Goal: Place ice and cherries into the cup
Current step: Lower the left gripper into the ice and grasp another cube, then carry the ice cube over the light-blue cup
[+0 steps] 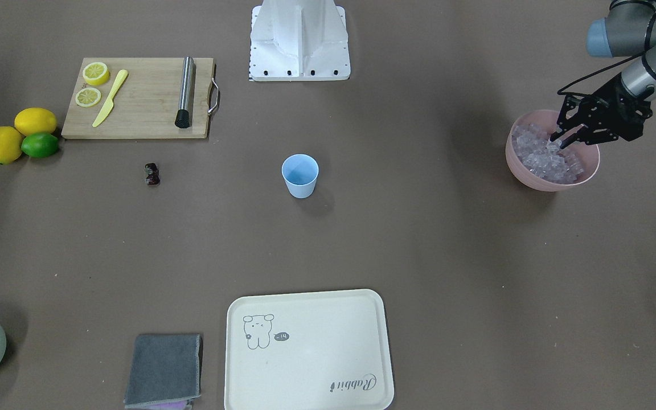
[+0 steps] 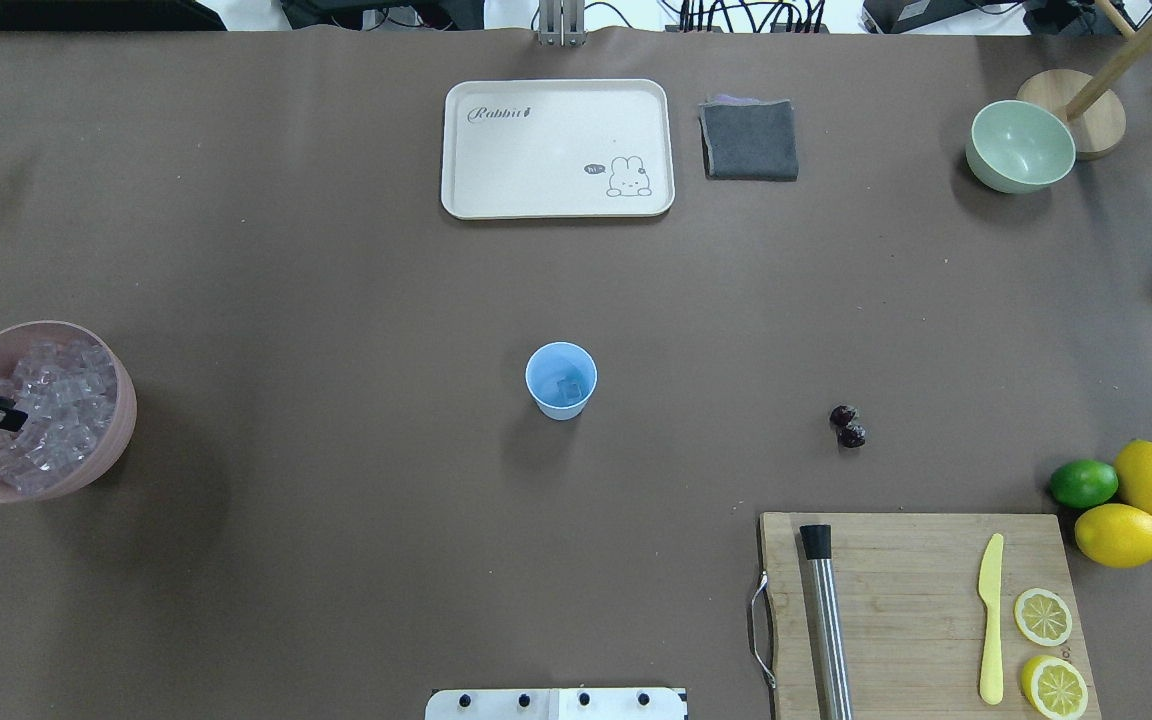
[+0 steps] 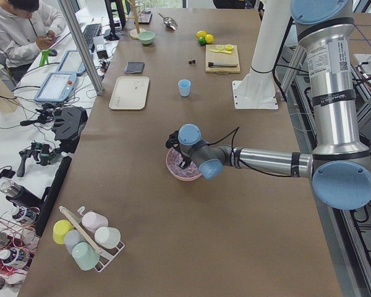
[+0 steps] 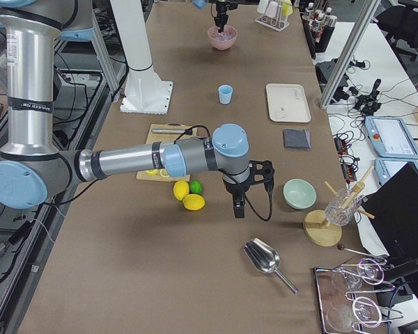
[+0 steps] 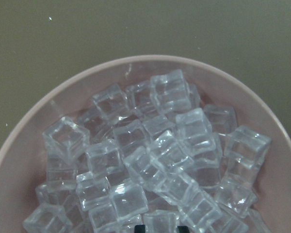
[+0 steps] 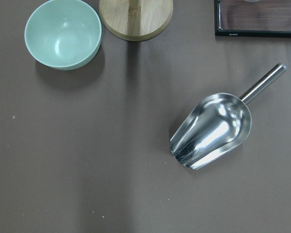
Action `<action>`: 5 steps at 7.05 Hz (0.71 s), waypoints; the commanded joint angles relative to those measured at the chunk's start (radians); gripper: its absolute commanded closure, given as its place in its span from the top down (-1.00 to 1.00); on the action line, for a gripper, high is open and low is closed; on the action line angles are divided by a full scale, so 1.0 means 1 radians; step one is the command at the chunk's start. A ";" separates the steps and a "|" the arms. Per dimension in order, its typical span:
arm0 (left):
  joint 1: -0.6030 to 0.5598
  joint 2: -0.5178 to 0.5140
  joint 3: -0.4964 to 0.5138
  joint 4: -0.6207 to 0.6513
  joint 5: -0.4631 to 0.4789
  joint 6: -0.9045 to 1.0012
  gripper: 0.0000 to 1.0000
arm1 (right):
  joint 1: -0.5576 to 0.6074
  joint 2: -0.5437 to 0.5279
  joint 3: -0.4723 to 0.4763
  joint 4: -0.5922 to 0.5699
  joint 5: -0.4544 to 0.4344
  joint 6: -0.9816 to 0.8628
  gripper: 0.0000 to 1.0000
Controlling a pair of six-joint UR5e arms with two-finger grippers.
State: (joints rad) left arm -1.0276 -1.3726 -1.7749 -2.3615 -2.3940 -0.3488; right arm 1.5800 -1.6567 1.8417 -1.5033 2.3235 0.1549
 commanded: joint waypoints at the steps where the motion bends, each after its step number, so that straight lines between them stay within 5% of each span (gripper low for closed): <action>1: -0.028 -0.057 -0.023 0.004 -0.017 -0.145 -1.00 | 0.002 0.000 0.001 0.000 0.001 0.000 1.00; 4: 0.033 -0.291 -0.012 0.002 -0.008 -0.553 -1.00 | 0.002 0.000 0.001 0.000 0.001 0.000 1.00; 5: 0.108 -0.375 -0.012 0.004 0.080 -0.691 -1.00 | 0.002 0.000 0.001 0.000 -0.001 0.000 1.00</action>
State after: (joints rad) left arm -0.9921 -1.6465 -1.7881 -2.3584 -2.3847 -0.8668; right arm 1.5809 -1.6567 1.8423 -1.5033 2.3237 0.1550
